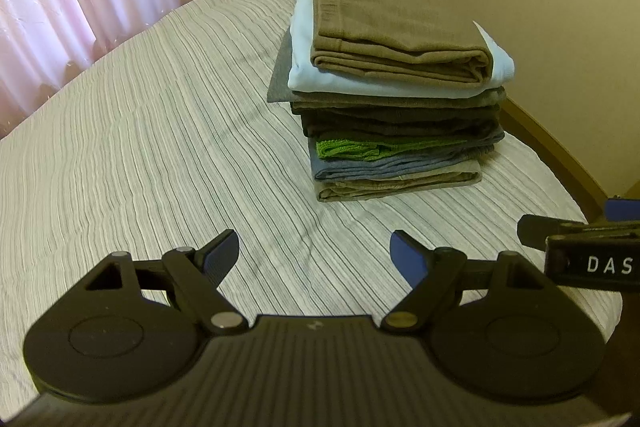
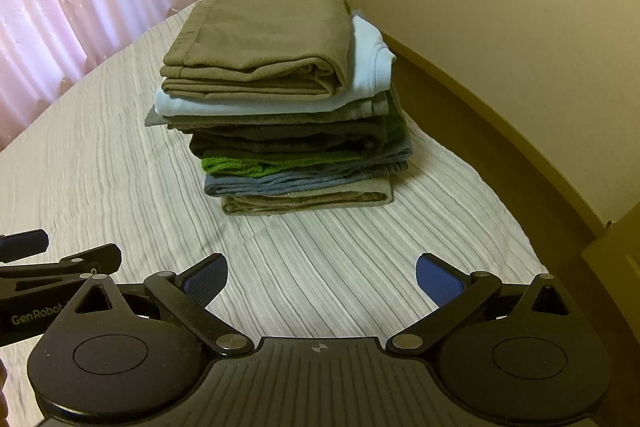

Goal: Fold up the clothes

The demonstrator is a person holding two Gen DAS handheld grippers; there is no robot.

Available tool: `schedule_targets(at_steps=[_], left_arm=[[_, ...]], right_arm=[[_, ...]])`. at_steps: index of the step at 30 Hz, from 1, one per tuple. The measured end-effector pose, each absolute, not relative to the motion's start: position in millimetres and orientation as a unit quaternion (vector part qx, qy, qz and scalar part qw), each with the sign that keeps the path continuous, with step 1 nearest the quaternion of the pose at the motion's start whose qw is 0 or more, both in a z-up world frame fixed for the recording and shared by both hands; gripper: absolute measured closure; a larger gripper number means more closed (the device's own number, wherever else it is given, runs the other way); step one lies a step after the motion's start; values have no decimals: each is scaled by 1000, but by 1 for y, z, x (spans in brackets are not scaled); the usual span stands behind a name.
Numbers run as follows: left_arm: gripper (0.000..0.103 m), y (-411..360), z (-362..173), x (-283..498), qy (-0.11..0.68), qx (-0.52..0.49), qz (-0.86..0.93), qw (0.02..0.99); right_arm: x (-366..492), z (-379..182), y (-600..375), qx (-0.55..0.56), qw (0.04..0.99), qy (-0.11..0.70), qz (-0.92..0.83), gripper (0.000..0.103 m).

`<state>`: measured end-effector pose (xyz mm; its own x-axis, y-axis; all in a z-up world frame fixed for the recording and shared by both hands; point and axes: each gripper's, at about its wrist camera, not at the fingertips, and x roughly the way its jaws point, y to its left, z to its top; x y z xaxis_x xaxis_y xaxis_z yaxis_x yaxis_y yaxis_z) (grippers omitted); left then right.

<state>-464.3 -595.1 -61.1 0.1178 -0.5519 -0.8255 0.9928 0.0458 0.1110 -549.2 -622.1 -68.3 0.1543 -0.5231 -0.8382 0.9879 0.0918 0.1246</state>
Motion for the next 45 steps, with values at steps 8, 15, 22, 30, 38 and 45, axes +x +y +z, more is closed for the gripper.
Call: schedule_targets(at_steps=[8, 15, 22, 30, 38, 45], left_arm=[[23, -597, -64, -466, 305, 362, -588, 656], [23, -599, -68, -467, 305, 364, -584, 658], [23, -602, -73, -470, 307, 365, -578, 662], [23, -605, -77, -477, 313, 368, -567, 667], [23, -608, -80, -485, 316, 370, -558, 672], [23, -611, -81, -488, 316, 371, -555, 674]], right_arm=[[-551, -71, -625, 367, 666, 321, -565, 0], [-552, -76, -627, 366, 668, 326, -560, 0], [-555, -80, -632, 368, 671, 332, -551, 0], [-562, -86, -638, 372, 675, 337, -541, 0], [-571, -90, -645, 377, 678, 338, -533, 0], [-575, -91, -651, 380, 678, 338, -531, 0]])
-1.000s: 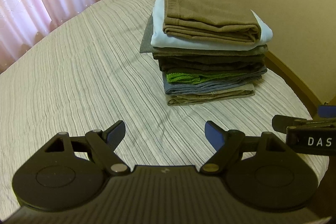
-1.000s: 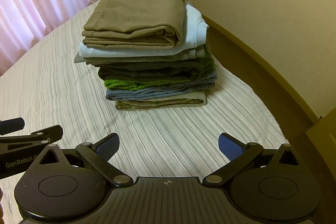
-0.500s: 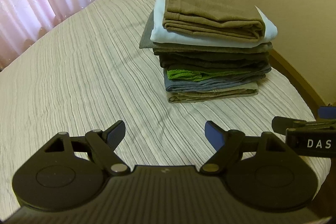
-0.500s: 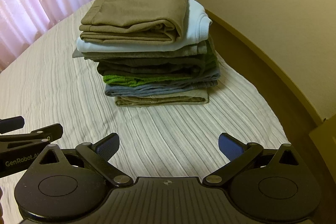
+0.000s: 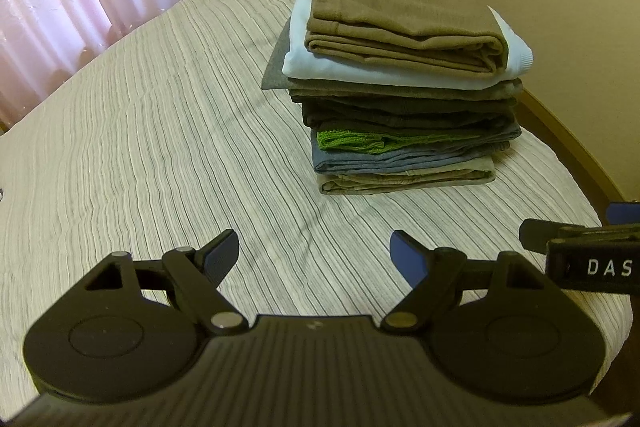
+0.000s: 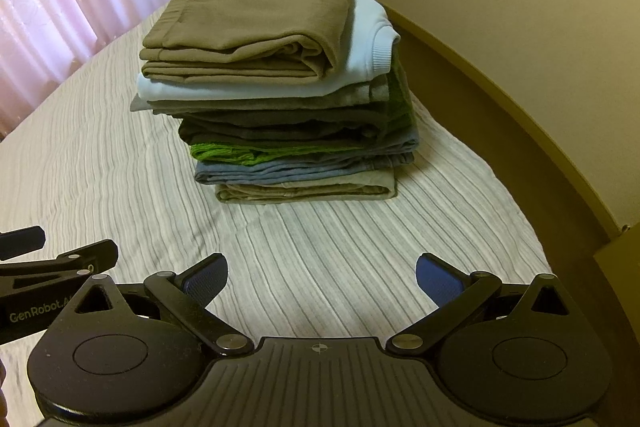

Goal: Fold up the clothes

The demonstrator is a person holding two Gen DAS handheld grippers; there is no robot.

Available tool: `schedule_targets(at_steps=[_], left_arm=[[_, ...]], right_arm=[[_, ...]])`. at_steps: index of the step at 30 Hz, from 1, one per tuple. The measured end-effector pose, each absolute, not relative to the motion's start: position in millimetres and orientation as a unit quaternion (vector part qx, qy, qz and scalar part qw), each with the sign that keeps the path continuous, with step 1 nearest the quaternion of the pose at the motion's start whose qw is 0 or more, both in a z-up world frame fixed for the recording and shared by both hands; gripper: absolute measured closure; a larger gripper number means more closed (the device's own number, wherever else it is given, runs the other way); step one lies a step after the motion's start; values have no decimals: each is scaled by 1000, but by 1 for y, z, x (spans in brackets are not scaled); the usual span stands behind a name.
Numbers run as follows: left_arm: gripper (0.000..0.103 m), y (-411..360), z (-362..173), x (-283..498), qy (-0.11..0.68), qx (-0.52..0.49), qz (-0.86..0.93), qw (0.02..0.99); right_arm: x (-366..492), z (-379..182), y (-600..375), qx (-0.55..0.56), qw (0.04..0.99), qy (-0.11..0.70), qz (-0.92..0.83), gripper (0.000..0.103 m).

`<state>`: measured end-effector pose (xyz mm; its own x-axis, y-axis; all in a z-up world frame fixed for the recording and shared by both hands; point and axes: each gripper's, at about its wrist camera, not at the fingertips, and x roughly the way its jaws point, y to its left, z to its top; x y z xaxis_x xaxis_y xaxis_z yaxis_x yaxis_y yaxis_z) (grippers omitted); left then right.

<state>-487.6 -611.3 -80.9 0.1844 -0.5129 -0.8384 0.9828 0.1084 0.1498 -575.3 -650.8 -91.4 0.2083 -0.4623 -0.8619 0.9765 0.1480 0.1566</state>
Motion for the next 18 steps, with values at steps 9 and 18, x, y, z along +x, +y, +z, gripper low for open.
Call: schedule_targets(at_steps=[9, 18], left_arm=[[23, -620, -86, -491, 322, 369, -555, 672], [23, -631, -90, -488, 324, 372, -549, 675]], right_arm=[[-579, -95, -659, 381, 676, 346, -528, 0], [-576, -101, -673, 386, 677, 349, -520, 0]])
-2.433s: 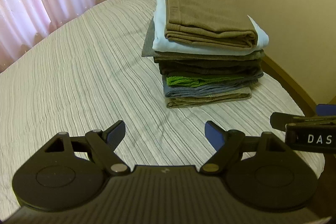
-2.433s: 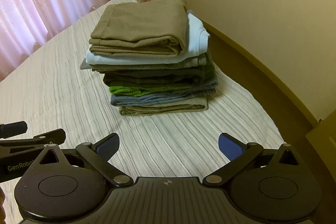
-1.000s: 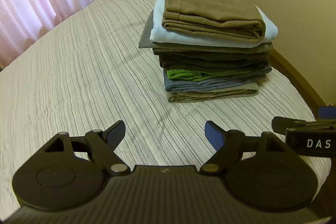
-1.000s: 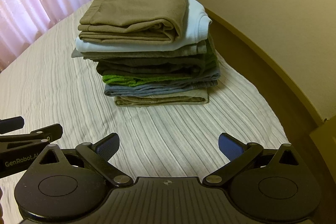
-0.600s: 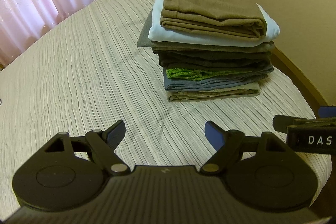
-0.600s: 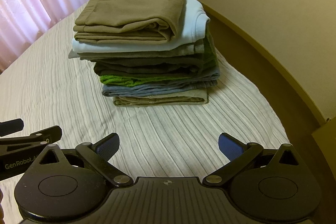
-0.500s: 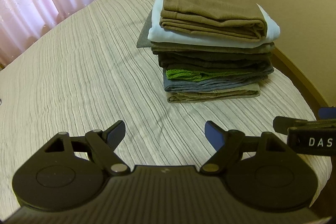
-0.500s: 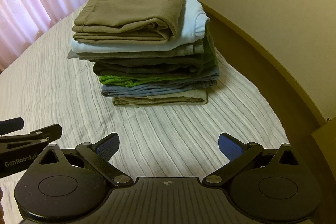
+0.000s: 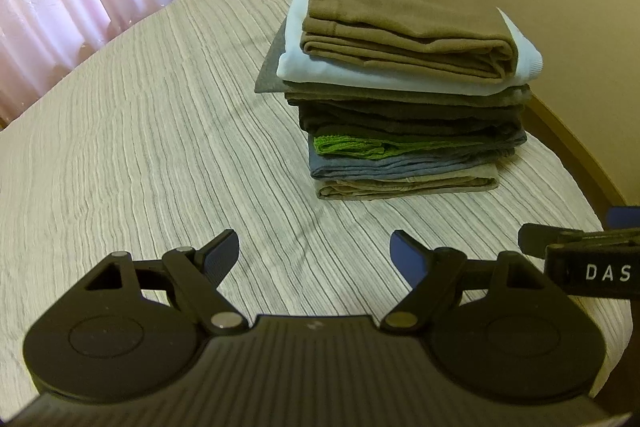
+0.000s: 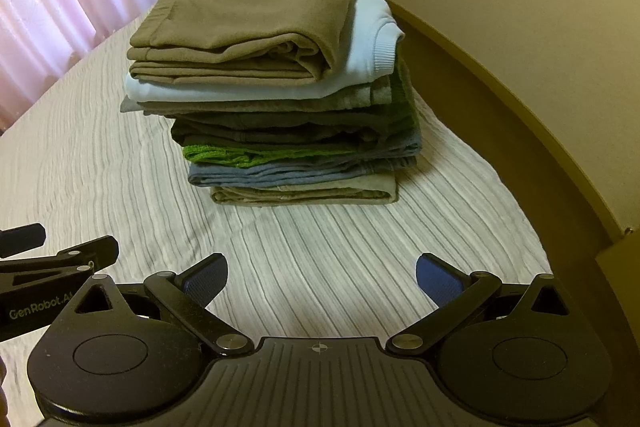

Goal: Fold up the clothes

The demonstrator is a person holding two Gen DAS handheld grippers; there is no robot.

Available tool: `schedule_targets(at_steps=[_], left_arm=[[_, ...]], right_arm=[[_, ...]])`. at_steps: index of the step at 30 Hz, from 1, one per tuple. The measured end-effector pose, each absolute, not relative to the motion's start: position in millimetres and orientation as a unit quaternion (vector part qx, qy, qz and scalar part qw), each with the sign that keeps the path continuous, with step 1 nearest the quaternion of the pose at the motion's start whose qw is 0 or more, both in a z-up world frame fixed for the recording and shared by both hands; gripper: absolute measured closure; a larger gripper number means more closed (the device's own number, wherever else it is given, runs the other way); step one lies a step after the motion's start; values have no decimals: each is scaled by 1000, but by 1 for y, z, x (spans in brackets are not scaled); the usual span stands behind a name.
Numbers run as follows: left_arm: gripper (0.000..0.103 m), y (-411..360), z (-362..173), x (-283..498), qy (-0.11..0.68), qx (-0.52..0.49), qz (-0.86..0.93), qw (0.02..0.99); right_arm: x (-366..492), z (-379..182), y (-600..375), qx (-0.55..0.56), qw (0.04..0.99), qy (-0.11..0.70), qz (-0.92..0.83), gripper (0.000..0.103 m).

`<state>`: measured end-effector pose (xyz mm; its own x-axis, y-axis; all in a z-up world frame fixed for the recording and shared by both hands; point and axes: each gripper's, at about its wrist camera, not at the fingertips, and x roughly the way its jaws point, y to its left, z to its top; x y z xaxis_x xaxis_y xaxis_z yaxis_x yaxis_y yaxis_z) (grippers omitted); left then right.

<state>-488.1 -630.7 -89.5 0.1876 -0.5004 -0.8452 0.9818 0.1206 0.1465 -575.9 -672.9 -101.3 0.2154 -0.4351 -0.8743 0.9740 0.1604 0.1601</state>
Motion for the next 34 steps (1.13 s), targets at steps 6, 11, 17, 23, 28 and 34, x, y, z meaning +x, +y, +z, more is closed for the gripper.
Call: schedule_targets(at_steps=[6, 11, 17, 23, 28, 34], left_arm=[[23, -637, -94, -486, 328, 373, -543, 677], [23, -644, -98, -488, 328, 375, -543, 676], [23, -654, -101, -491, 329, 378, -541, 675], [23, -660, -103, -490, 332, 379, -538, 676], [23, -662, -105, -487, 335, 377, -535, 678], [23, -661, -104, -484, 327, 369, -545, 678]], right_arm=[[-573, -107, -682, 387, 679, 357, -512, 0], [-574, -111, -690, 388, 678, 359, -510, 0], [-576, -116, -700, 392, 676, 361, -510, 0], [-575, -121, -708, 393, 674, 365, -507, 0], [-572, -122, -712, 393, 674, 368, -507, 0], [-568, -119, -712, 390, 673, 367, -510, 0]])
